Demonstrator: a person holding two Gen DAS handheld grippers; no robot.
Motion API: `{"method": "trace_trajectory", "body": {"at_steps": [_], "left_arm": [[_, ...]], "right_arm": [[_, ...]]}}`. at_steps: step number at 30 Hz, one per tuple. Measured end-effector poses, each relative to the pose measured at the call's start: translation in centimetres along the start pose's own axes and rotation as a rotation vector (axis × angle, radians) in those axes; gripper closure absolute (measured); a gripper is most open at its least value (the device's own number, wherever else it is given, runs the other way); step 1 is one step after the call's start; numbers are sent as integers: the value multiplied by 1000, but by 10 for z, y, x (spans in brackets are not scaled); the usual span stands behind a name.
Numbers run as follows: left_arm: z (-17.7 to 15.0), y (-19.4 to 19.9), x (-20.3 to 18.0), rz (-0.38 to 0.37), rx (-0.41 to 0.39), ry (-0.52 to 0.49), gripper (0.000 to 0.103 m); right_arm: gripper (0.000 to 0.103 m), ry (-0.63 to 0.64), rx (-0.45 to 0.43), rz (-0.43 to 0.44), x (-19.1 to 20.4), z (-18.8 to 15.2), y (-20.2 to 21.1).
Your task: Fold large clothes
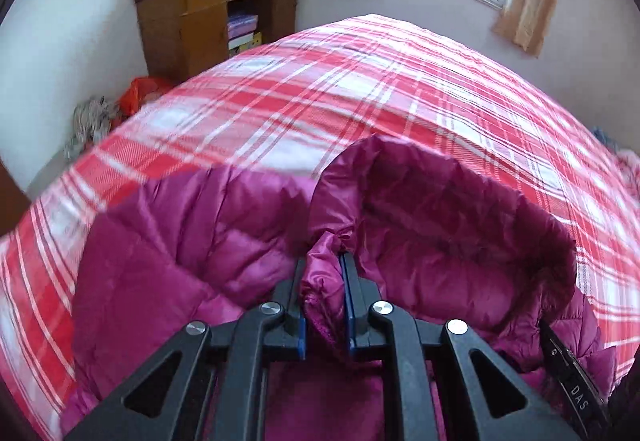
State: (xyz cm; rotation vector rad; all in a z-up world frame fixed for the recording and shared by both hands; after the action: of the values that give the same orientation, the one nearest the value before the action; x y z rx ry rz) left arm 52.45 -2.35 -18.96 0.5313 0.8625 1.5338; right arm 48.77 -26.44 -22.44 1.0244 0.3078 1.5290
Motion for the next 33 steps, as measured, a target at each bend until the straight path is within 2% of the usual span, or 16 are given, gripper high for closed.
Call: {"method": "trace_trajectory", "body": {"at_steps": [3,6,10,15,17,19,20,22,23,25,27,30,33], "left_arm": [[-16,-7,20,-53,0,125,89],[-26,-7,26,-95,-68,174,88],[-26,-10,35,-166,-77,264,88],[-26,-8,38,-207,-90,303,88],[-27,-8,38,-212,-89,306,88],[-28,-6,37,-214,-91,307,88],[-28,-6,36,-213,-92,307,88],[-28,-5,36,-209,-94,303,88],[-28,-4,38,-208,-95,302,88],[-30,-2,40,-206,-99,300,88],[-29,-3,40,-203,-102,300,88],[-28,-5,40,-202,-102,298,88],[-28,-6,40,-210,-102,305,88]], "right_arm": [[103,2,0,-3,-1,0,-2],[103,4,0,-5,-2,0,-4],[103,-18,11,-5,-5,0,-2],[103,-68,38,-70,-17,-14,18],[103,-32,56,-83,-16,-16,20],[103,19,90,-141,-12,-13,24],[102,19,84,-179,-12,-8,29],[90,-20,-10,-194,-8,14,45],[90,-32,-48,-190,-3,30,48],[90,-37,-61,-164,9,60,37],[90,-29,-64,-185,18,81,21],[90,-26,38,-135,33,86,-14],[90,4,164,-104,42,52,-27]]}}
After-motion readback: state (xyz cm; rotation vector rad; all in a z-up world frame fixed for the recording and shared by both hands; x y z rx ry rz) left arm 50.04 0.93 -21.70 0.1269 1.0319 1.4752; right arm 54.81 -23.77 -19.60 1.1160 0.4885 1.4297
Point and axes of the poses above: each gripper's, at about its wrist camera, not at the fingertips, and y roughly against the way its jaws point, x to its left, z to its top, the point moved 6 cm from there along -y, roughly the way its jaws point
